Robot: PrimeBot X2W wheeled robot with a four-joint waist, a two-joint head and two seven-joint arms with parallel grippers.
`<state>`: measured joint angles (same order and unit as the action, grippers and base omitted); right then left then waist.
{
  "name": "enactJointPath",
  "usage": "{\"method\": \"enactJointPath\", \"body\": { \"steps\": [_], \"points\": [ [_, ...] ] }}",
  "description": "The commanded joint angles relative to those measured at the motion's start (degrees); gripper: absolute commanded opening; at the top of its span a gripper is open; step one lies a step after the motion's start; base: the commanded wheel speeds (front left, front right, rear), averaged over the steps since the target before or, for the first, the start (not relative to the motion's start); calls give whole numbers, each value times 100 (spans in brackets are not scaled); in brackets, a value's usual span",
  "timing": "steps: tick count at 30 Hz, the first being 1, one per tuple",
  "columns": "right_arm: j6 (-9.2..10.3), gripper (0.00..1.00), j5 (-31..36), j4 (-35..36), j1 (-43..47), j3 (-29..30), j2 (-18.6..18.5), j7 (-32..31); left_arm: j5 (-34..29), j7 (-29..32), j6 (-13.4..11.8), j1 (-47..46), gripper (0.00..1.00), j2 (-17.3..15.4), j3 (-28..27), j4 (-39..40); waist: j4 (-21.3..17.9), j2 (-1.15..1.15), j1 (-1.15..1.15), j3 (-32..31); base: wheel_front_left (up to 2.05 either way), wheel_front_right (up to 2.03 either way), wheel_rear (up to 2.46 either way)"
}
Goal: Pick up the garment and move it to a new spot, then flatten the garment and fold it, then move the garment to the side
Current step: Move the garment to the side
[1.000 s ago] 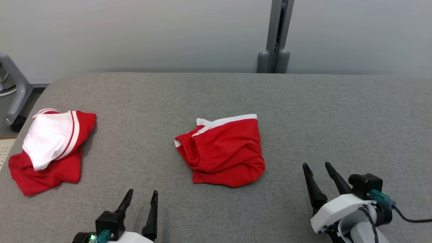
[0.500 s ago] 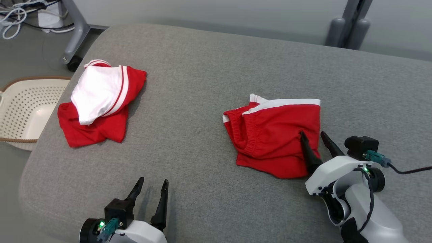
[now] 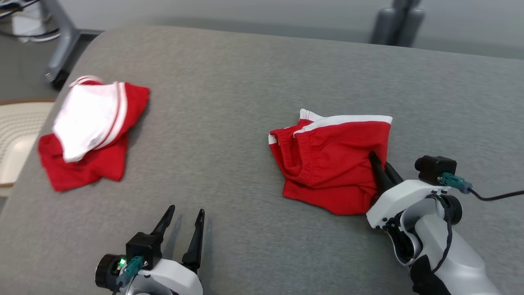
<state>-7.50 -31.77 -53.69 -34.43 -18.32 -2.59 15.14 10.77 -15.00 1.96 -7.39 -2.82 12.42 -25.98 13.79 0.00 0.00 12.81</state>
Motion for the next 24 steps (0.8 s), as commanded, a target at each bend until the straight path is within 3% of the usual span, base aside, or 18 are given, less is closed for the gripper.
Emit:
{"method": "enactJointPath", "body": {
  "steps": [1,13,20,24],
  "points": [
    [2,0,38,59,115,1,-57,0,-2,-26,-3,-54,100,-19,-33,23,-424,0,0,-123,0,0,0],
    [2,0,-97,459,410,-389,-49,0,-190,-27,116,-179,100,-19,-165,156,-2772,0,0,-262,0,0,0],
    [1,0,-32,697,610,-784,-43,1,-242,-26,193,-335,100,-22,-101,120,-3894,0,0,-115,0,0,0],
    [2,0,187,677,543,-908,-43,0,-269,-27,198,-476,100,-28,-108,71,-4039,0,0,67,0,0,0]
  ]
}}
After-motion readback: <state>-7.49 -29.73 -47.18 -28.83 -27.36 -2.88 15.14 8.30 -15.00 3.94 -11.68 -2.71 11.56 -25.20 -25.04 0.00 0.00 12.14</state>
